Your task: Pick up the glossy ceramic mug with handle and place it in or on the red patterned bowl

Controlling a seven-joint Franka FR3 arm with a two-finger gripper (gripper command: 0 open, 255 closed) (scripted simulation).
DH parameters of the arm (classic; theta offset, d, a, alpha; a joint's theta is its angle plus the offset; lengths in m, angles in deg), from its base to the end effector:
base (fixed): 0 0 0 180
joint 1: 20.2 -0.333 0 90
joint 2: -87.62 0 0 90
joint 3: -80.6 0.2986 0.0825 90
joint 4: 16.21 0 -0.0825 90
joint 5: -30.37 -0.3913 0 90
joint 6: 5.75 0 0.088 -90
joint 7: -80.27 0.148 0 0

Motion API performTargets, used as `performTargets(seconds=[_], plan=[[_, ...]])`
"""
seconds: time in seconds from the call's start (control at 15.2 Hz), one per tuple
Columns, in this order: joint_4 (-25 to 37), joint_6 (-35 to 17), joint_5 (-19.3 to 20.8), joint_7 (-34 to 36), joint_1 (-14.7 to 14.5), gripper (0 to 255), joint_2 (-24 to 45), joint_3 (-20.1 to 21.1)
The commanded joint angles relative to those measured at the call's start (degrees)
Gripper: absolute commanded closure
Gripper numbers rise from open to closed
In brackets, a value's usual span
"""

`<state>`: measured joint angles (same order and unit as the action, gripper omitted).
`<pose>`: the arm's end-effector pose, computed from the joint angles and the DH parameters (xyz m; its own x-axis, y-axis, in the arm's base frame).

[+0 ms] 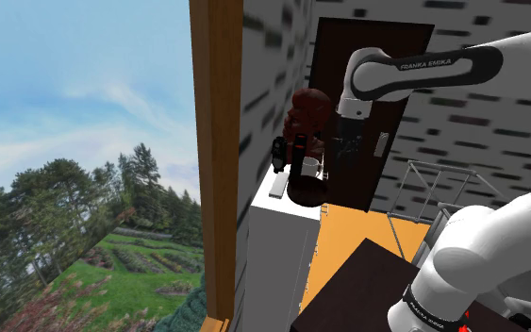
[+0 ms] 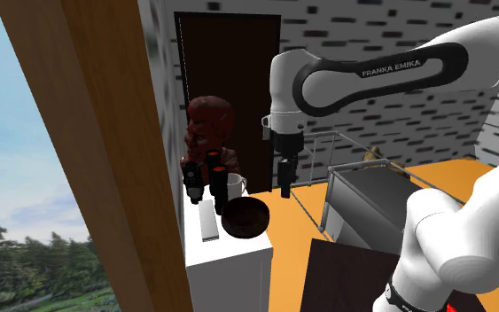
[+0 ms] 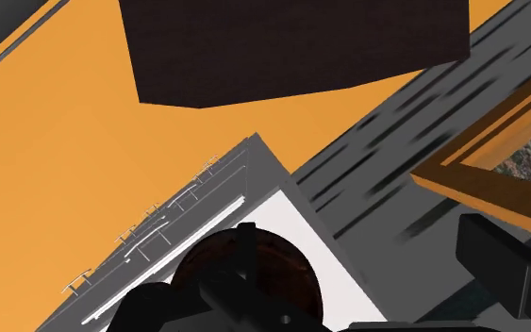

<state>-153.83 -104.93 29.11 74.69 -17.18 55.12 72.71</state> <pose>0.3748 -0.0697 0.4487 0.9929 -0.0668 -0.0980 -0.0771 -0.9915 -0.1049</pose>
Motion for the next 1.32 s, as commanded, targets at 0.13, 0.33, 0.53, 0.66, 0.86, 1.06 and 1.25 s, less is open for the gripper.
performTargets(seconds=[0.13,0.33,0.53,0.66,0.86,1.06,1.25], plan=[[4.0,-3.9,1.2,-4.4,0.6,0,7.9,-3.0],[7.4,-6.5,1.4,-7.6,1.1,0,13.9,-5.1],[11.3,-8.6,1.1,-11.0,1.5,0,20.1,-7.0],[14.3,-9.8,0.5,-13.2,1.8,0,24.3,-8.1],[19.4,-11.0,-0.8,-16.6,2.5,0,30.8,-9.5],[25.1,-11.7,-2.4,-19.8,3.5,0,37.4,-10.5],[31.6,-11.7,-4.3,-22.9,5.0,0,44.2,-11.1]])
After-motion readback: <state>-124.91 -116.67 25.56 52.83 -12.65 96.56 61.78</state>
